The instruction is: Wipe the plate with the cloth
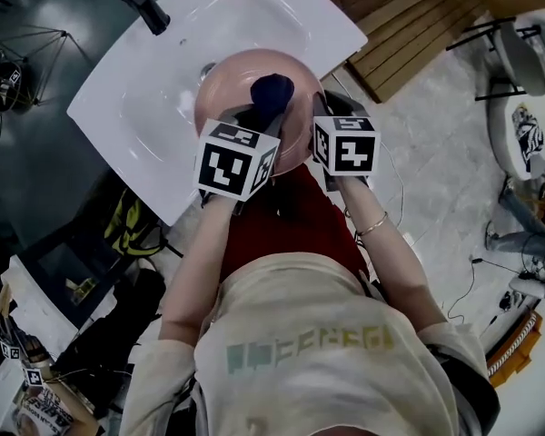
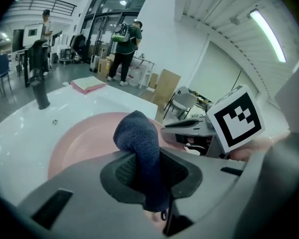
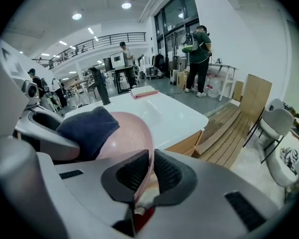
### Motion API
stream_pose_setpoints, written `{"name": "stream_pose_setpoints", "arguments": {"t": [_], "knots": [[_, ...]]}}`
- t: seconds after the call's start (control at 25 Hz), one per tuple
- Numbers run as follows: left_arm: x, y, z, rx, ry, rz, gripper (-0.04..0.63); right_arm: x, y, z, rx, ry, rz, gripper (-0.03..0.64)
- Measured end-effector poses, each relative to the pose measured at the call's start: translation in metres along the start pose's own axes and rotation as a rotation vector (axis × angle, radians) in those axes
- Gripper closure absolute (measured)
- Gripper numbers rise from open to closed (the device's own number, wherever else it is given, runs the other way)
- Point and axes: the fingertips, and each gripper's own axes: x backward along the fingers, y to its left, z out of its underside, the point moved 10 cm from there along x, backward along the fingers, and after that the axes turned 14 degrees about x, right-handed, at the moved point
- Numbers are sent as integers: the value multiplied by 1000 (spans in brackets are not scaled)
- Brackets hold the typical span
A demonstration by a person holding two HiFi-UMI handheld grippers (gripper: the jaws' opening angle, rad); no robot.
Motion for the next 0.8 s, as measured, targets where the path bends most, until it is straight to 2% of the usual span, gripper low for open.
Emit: {"name": "stream_pose_setpoints", "arguments": {"t": [0.2, 0.52, 0.8], "knots": [[-22, -23, 4, -11, 60, 69, 515, 1, -1, 1, -21, -1, -5, 560], [-39, -33, 11, -19, 157, 96, 515, 1, -5, 2, -26, -7, -14, 560], [-39, -36, 24, -132, 274, 85, 515, 0, -5, 5, -27, 2, -14, 560]]}}
